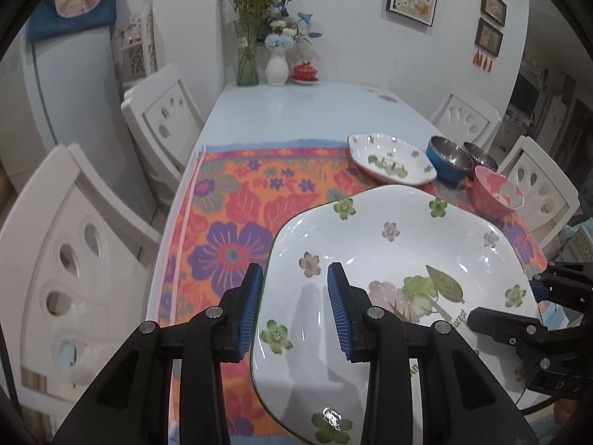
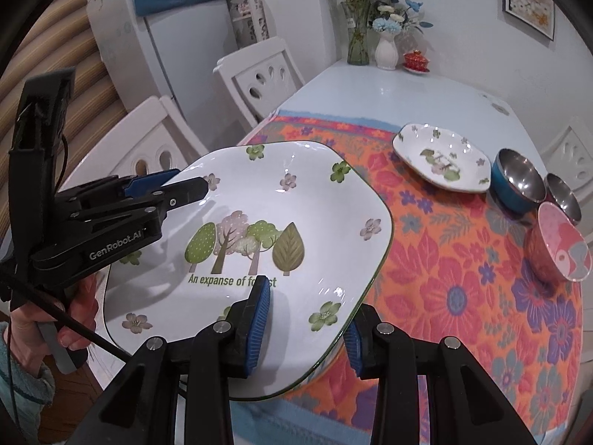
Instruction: Organize plates and bowls
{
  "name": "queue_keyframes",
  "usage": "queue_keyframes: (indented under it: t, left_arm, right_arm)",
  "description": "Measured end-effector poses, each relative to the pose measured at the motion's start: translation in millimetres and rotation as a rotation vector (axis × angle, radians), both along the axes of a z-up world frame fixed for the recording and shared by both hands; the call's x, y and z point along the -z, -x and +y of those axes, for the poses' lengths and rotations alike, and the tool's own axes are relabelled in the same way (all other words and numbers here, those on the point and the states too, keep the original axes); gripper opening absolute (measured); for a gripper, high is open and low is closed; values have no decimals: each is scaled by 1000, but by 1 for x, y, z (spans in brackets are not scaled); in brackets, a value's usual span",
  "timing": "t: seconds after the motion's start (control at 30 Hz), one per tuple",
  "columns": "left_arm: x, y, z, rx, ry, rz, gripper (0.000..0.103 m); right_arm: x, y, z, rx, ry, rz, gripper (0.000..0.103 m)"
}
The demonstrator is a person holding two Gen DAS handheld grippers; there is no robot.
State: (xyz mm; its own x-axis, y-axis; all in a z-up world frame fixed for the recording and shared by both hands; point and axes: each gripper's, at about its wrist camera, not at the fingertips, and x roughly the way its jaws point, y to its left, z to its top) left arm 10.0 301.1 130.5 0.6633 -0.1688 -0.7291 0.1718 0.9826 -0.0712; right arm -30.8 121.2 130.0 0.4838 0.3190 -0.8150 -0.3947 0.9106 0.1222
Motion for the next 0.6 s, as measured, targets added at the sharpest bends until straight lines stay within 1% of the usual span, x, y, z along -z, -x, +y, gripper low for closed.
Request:
queue_keyframes:
  t: [0.1, 0.23, 0.3, 0.5, 0.6]
  left_arm:
    - [10, 4, 4, -8, 27, 32, 33]
    - [24, 10, 4, -5, 15, 62, 33]
    - [29, 12, 6, -4, 27, 76, 33]
    - [48, 14, 7, -4, 32, 123, 33]
    - [62, 14, 8, -7, 38, 160, 33]
  right_arm:
    - [9, 5, 1, -10, 12, 20, 35]
    - [17, 11, 7, -29, 55, 9, 35]
    - [21, 12, 8, -34, 66, 12, 35]
    - [35, 17, 12, -61, 98, 34, 35]
    - [48, 20, 14, -75, 118, 61, 35]
